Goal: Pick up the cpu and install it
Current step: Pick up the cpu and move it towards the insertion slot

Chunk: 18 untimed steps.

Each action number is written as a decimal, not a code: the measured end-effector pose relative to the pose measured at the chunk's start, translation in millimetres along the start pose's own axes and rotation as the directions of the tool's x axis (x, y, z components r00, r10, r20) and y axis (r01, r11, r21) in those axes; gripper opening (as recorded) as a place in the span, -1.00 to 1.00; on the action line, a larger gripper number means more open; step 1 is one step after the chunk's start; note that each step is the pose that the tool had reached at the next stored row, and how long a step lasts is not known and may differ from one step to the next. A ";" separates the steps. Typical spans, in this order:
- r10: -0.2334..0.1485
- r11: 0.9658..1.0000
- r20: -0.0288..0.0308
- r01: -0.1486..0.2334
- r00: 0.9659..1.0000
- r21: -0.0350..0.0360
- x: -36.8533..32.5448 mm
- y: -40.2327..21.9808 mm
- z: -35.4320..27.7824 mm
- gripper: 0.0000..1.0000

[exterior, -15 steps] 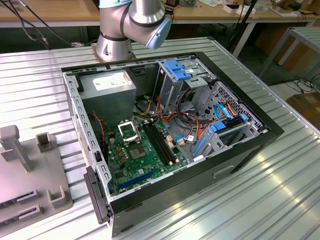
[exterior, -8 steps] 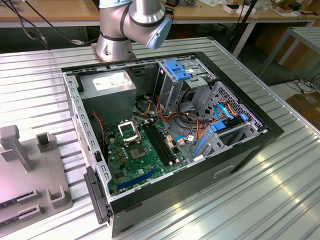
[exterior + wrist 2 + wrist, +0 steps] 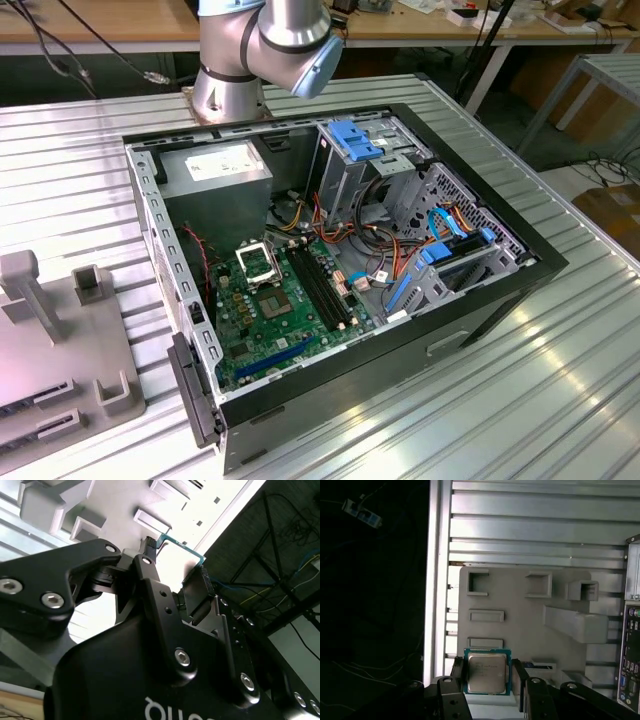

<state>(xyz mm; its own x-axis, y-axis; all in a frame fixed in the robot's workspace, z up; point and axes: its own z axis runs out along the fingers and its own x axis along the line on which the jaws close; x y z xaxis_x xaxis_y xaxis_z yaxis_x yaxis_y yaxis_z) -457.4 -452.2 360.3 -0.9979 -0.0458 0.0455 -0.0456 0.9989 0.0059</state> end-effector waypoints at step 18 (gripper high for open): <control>0.000 1.000 0.000 0.000 1.000 0.000 -1.7 -0.1 -11.3 -0.06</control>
<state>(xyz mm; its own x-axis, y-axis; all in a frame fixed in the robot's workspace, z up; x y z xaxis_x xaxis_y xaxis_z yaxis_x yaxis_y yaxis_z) -455.2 -452.2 371.4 -0.9979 -0.0459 0.0454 -0.0457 0.9989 0.0062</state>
